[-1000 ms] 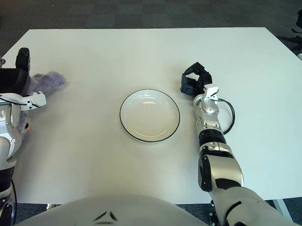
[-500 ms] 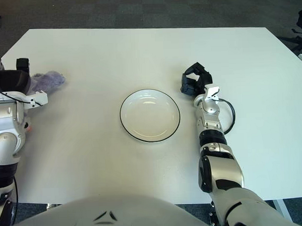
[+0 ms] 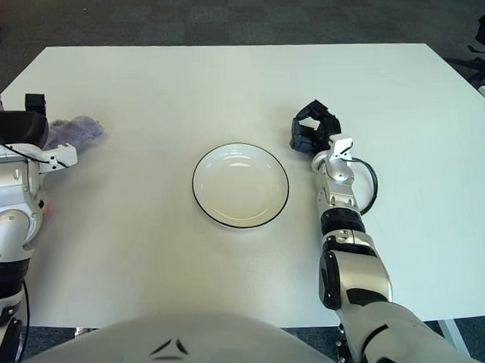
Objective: Put the doll into the plate.
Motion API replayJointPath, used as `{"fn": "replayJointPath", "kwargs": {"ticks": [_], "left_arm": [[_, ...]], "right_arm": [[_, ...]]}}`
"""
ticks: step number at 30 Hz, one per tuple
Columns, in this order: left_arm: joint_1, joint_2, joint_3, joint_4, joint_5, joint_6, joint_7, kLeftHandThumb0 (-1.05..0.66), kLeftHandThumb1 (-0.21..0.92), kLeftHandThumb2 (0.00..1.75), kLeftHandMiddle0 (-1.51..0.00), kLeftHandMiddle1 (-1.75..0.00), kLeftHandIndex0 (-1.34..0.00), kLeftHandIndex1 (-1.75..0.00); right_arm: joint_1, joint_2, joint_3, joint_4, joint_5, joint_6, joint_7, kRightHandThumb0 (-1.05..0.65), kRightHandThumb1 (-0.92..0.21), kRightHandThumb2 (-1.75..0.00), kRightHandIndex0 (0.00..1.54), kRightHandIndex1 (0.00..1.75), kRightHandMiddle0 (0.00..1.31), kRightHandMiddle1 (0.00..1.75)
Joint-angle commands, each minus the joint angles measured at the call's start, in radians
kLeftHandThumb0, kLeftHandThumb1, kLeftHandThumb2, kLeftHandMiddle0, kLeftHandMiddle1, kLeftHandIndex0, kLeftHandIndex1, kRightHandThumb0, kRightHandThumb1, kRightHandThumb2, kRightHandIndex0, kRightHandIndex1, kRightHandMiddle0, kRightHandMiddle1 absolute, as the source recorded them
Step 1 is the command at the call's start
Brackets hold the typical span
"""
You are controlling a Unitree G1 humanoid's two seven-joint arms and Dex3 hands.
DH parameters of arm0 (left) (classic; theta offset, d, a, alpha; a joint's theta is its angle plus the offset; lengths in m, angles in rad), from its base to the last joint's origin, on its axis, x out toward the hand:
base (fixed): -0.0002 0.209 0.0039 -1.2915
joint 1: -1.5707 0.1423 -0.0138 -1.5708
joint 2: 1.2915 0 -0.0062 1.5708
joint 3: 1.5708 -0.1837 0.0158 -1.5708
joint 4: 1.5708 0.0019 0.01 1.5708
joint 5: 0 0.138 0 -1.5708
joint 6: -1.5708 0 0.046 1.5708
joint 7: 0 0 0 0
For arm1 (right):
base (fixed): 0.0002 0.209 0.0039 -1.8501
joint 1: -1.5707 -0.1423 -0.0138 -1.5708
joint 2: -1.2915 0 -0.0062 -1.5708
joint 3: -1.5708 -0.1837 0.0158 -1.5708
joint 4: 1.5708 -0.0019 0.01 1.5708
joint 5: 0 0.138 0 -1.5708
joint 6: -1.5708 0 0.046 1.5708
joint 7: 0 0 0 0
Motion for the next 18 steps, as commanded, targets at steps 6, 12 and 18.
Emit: {"fn": "replayJointPath", "kwargs": {"ticks": [6, 12, 18], "left_arm": [[-0.031, 0.016, -0.017, 0.068, -0.006, 0.024, 0.011, -0.51, 0.44, 0.88, -0.30, -1.75, 0.00, -0.83], [-0.037, 0.015, -0.027, 0.082, -0.013, 0.039, 0.014, -0.47, 0.44, 0.87, -0.34, -1.75, 0.00, -0.87], [-0.036, 0.009, -0.030, 0.084, -0.023, 0.056, 0.028, 0.23, 0.46, 1.07, -0.45, -1.75, -0.01, -1.15]], "right_arm": [[0.027, 0.002, -0.001, -0.002, 0.012, 0.036, 0.014, -0.47, -0.35, -1.27, 1.23, 1.75, 0.59, 1.75], [0.028, 0.002, -0.002, -0.009, 0.015, 0.051, 0.023, -0.47, -0.35, -1.28, 1.23, 1.75, 0.59, 1.75], [0.034, 0.002, -0.003, -0.025, 0.015, 0.065, 0.030, -0.48, -0.34, -1.28, 1.24, 1.75, 0.59, 1.75]]}}
